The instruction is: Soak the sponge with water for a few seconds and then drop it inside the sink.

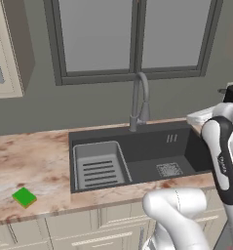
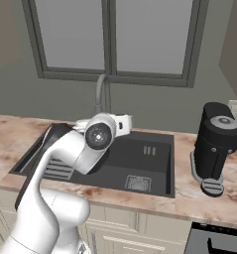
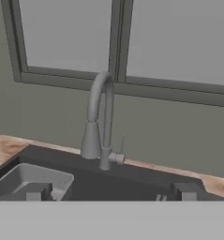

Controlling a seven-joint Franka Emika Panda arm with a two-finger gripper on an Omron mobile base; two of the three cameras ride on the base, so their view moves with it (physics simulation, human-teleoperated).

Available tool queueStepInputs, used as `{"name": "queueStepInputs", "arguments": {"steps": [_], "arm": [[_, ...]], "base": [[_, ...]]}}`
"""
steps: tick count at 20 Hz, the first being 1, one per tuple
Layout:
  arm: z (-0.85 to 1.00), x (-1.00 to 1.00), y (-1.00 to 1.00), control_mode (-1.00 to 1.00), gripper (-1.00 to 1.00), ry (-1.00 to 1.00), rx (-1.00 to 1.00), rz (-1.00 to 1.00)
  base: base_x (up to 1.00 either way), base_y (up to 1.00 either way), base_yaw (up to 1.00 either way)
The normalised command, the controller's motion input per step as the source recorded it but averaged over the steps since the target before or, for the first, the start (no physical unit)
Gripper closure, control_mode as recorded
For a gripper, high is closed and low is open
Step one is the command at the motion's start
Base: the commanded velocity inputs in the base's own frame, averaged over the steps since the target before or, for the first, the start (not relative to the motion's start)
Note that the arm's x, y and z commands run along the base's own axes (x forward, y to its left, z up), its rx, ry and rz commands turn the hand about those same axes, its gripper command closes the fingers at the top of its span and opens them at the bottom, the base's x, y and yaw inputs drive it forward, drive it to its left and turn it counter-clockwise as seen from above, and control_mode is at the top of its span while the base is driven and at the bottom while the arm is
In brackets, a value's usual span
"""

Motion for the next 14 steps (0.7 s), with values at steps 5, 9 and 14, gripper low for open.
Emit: {"name": "queueStepInputs", "arguments": {"steps": [5, 9, 14], "arm": [[-0.01, 0.0, -0.03, -1.0, -1.0, 0.08, 0.0, 0.22], [-0.17, 0.02, 0.0, -1.0, -1.0, 0.0, 0.0, 0.25], [-0.13, 0.06, 0.0, -1.0, -1.0, -0.01, 0.0, 0.2]], "base": [[0.0, 0.0, 0.0], [0.0, 0.0, 0.0], [0.0, 0.0, 0.0]]}}
